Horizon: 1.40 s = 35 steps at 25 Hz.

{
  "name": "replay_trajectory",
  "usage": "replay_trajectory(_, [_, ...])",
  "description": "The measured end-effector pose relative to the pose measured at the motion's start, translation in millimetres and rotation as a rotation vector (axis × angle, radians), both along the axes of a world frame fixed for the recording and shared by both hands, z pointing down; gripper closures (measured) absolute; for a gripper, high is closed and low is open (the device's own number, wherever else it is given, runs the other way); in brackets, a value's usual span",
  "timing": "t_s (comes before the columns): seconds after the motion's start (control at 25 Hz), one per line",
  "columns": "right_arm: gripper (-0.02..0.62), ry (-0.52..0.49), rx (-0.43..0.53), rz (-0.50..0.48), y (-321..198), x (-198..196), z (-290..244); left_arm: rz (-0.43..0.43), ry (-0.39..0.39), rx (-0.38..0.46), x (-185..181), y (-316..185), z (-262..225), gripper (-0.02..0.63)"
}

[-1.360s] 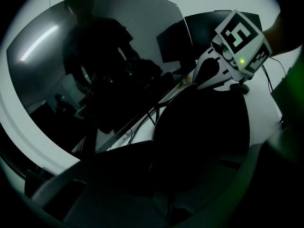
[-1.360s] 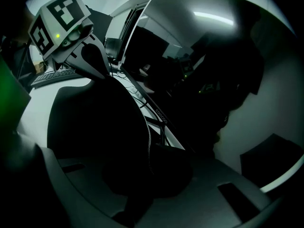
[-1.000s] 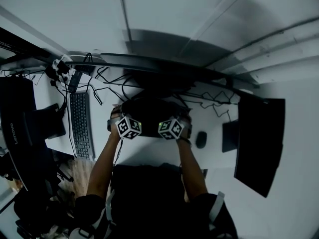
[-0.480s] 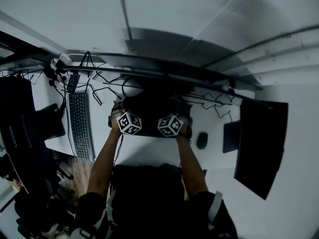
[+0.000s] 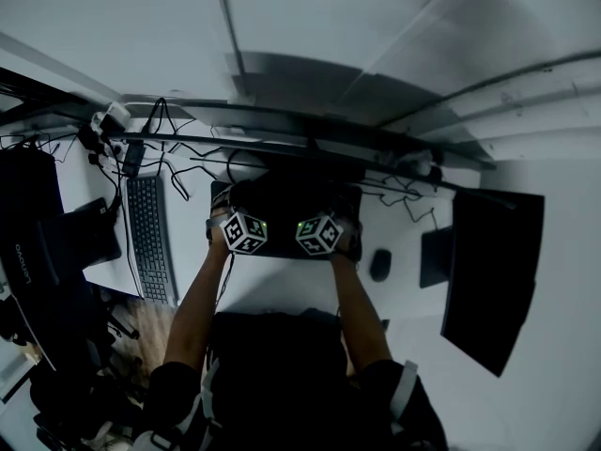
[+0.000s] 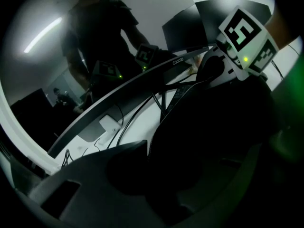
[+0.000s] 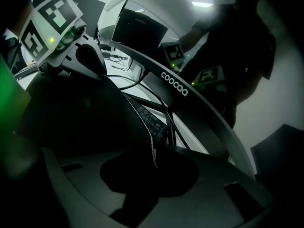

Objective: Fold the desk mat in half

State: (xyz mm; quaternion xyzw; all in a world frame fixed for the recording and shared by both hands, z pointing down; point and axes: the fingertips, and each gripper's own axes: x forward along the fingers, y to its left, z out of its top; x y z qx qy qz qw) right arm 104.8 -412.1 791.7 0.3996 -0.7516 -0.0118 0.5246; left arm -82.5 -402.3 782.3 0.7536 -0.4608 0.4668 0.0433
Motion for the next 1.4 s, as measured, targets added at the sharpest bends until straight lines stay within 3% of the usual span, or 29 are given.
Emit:
replay_trajectory(0.44, [0.515, -0.017, 0.031, 0.032, 0, 2, -9, -0.049, 0.059, -0.012, -1, 4, -9, 0.538])
replay_trajectory(0.64, [0.477, -0.038, 0.043, 0.058, 4, 4, -17, -0.084, 0.095, 0.0, -1, 9, -19, 0.498])
replay_trajectory(0.72, [0.425, -0.053, 0.053, 0.073, 6, 5, -21, -0.102, 0.108, 0.013, -1, 10, -25, 0.485])
replay_trajectory(0.92, [0.416, -0.079, 0.054, 0.103, 13, 5, -27, -0.14, 0.15, 0.002, -2, 21, -33, 0.485])
replay_trajectory(1.08, [0.416, -0.143, 0.049, 0.157, 21, 6, -37, -0.191, 0.218, 0.012, -7, 31, -45, 0.496])
replay_trajectory(1.24, [0.416, -0.264, 0.046, 0.236, 30, 7, -58, -0.228, 0.331, 0.026, -12, 41, -67, 0.573])
replay_trajectory(1.4, [0.416, -0.39, 0.067, 0.298, 42, 2, -101, -0.28, 0.445, 0.095, -21, 53, -105, 0.6])
